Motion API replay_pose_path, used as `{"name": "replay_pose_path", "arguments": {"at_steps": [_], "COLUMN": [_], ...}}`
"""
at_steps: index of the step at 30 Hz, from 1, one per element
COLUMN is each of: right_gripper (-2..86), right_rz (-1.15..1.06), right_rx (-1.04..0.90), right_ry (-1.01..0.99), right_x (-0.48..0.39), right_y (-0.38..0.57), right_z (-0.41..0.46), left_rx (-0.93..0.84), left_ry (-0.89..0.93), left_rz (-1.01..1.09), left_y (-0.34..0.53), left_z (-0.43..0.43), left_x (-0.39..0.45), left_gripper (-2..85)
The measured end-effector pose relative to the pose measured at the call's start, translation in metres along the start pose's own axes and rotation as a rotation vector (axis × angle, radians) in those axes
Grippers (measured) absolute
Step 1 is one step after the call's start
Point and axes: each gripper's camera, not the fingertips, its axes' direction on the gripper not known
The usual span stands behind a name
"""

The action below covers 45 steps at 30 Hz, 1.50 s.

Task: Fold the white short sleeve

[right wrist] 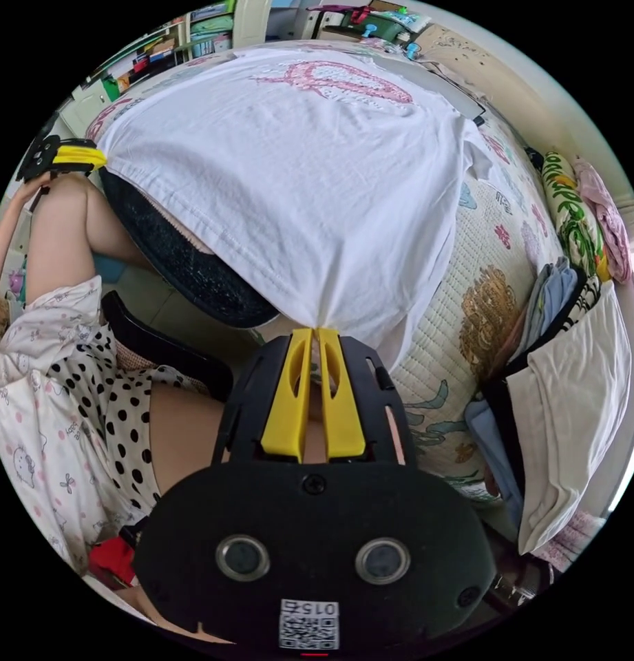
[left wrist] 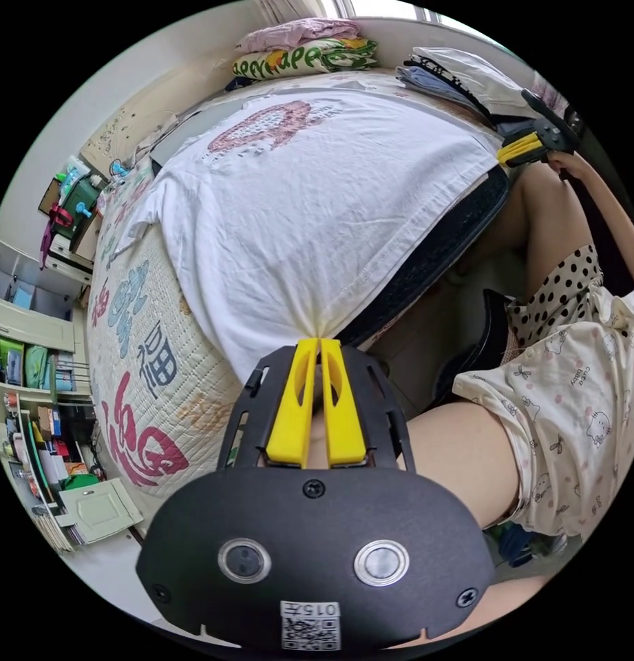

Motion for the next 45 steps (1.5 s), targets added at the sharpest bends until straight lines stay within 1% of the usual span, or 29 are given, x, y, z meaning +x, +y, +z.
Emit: {"name": "replay_pose_path", "arguments": {"at_steps": [3,5,6,8,9,11,12,14,15,17,18,19,20,21,22,23,25,26,27,28,31,32,33,34,37,40,42,45], "right_gripper": [5.1,8.5,9.1,9.5,9.5,9.3,9.3,9.3,9.3,9.6,9.8,10.2,10.7,11.1,11.7,12.3,12.5,11.4,10.3,9.0,6.9,4.5,3.3,1.8,0.1,-0.4,-0.5,-0.6], "right_rz": [0.026,0.05,0.062,0.125,0.15,0.295,0.346,0.57,0.619,0.795,0.842,0.927,0.996,1.025,1.067,1.106,1.153,1.192,1.205,1.22,1.251,1.265,1.268,1.26,1.225,1.216,1.209,1.206], "right_rx": [-0.012,-0.024,-0.018,0.06,0.097,0.319,0.388,0.651,0.712,0.905,0.929,0.951,0.948,0.938,0.913,0.874,0.856,0.843,0.842,0.861,0.912,0.888,0.881,0.867,0.869,0.872,0.874,0.88], "right_ry": [-0.105,-0.189,-0.208,-0.311,-0.34,-0.443,-0.463,-0.576,-0.611,-0.778,-0.83,-0.955,-1.096,-1.168,-1.29,-1.387,-1.516,-1.572,-1.588,-1.597,-1.51,-1.491,-1.477,-1.432,-1.304,-1.282,-1.254,-1.229], "right_x": [0.039,0.082,0.094,0.151,0.168,0.247,0.269,0.357,0.377,0.454,0.472,0.506,0.535,0.548,0.568,0.583,0.6,0.611,0.616,0.626,0.644,0.646,0.645,0.641,0.623,0.602,0.587,0.557], "right_y": [0.002,0.021,0.028,0.063,0.072,0.102,0.108,0.121,0.121,0.11,0.104,0.086,0.064,0.052,0.029,0.007,-0.017,-0.029,-0.033,-0.04,-0.05,-0.055,-0.057,-0.061,-0.07,-0.075,-0.08,-0.086], "right_z": [-0.069,-0.13,-0.147,-0.22,-0.24,-0.323,-0.343,-0.406,-0.418,-0.443,-0.443,-0.438,-0.426,-0.419,-0.408,-0.399,-0.39,-0.386,-0.386,-0.393,-0.436,-0.449,-0.457,-0.473,-0.513,-0.537,-0.55,-0.566], "left_rx": [-0.037,-0.049,-0.06,-0.078,-0.087,-0.093,-0.086,-0.053,-0.013,0.054,0.102,0.146,0.163,0.195,0.224,0.236,0.275,0.283,0.301,0.311,0.356,0.359,0.359,0.357,0.279,0.225,0.175,0.164], "left_ry": [0.041,0.065,0.081,0.104,0.116,0.159,0.193,0.216,0.204,0.188,0.184,0.187,0.191,0.193,0.187,0.186,0.205,0.216,0.239,0.249,0.303,0.318,0.352,0.37,0.476,0.467,0.436,0.422], "left_rz": [0.014,0.013,0.005,-0.01,-0.019,-0.01,0.011,0.061,0.087,0.123,0.144,0.168,0.182,0.203,0.219,0.229,0.25,0.255,0.258,0.258,0.235,0.227,0.203,0.191,0.156,0.099,-0.006,-0.076], "left_y": [-0.014,-0.017,-0.018,-0.018,-0.019,-0.028,-0.042,-0.072,-0.099,-0.144,-0.176,-0.21,-0.227,-0.262,-0.298,-0.316,-0.389,-0.408,-0.445,-0.464,-0.577,-0.597,-0.637,-0.657,-0.776,-0.839,-0.883,-0.91], "left_z": [0.013,0.019,0.022,0.027,0.028,0.027,0.023,0.011,0.001,-0.013,-0.019,-0.022,-0.022,-0.021,-0.016,-0.013,0.006,0.012,0.026,0.034,0.083,0.093,0.113,0.124,0.198,0.246,0.289,0.329], "left_x": [-0.012,-0.02,-0.026,-0.036,-0.044,-0.054,-0.06,-0.067,-0.071,-0.077,-0.08,-0.082,-0.082,-0.084,-0.084,-0.085,-0.087,-0.088,-0.089,-0.09,-0.094,-0.094,-0.094,-0.093,-0.068,-0.043,-0.026,-0.008], "left_gripper": [0.1,0.3,0.4,0.5,0.6,0.6,0.7,0.7,0.7,0.7,0.8,0.8,0.8,0.9,1.0,1.1,1.5,1.7,2.0,2.1,3.0,3.1,3.6,3.9,5.7,6.7,8.0,8.6]}}
